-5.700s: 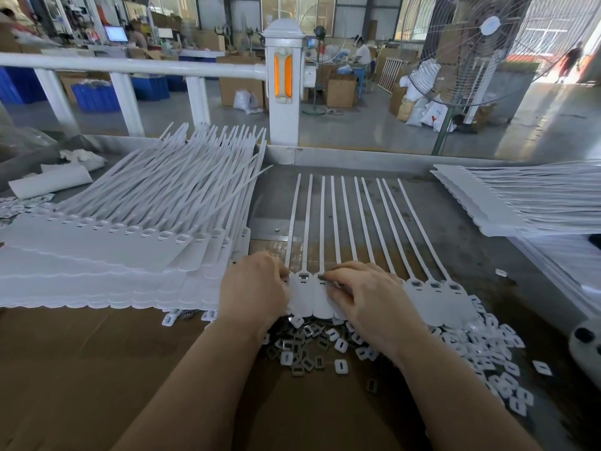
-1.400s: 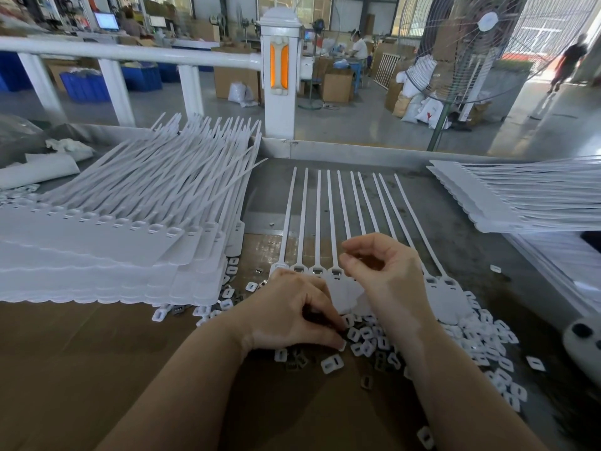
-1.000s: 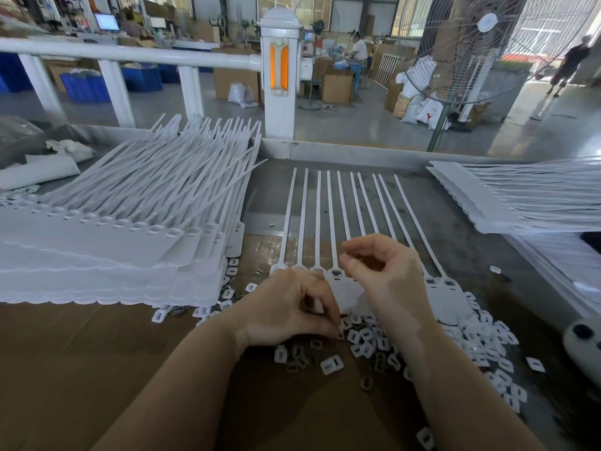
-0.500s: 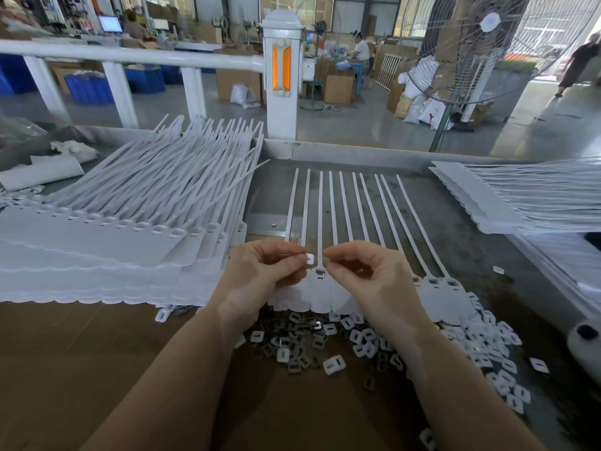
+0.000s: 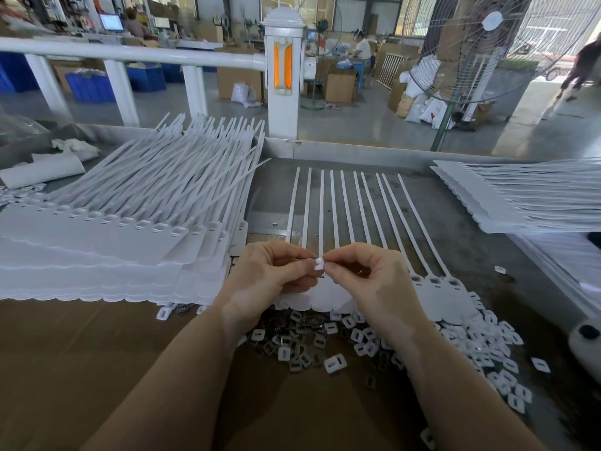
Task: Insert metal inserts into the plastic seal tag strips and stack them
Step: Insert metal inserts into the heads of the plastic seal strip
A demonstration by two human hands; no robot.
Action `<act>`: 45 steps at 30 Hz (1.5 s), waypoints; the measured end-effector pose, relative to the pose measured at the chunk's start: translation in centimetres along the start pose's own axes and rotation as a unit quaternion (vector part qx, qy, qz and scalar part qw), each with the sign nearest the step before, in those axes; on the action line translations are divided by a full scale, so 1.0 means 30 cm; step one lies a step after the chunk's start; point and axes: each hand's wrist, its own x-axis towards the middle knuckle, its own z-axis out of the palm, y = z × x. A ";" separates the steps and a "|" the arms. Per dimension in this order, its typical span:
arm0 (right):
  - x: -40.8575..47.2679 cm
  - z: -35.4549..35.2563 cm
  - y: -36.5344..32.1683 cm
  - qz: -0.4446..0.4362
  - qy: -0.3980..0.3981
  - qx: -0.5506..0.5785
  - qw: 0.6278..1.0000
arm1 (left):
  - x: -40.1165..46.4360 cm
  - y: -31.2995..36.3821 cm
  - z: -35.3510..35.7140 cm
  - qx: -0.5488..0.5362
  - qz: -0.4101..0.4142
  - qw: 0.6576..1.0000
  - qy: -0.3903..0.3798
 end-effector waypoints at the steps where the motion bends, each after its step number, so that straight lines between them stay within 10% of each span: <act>1: 0.001 0.000 0.000 0.001 0.001 0.000 1.000 | -0.001 0.001 0.000 0.001 -0.001 1.000 -0.004; 20: 0.001 0.002 0.002 0.000 0.007 -0.020 1.000 | 0.000 -0.002 0.000 -0.014 0.008 0.999 -0.037; 29: 0.006 -0.009 0.009 0.021 0.045 -0.030 0.998 | 0.032 -0.024 -0.031 0.179 0.039 0.970 0.160; 45: 0.011 -0.001 0.042 0.078 0.038 -0.121 0.989 | 0.083 -0.049 -0.016 0.400 0.048 0.906 0.131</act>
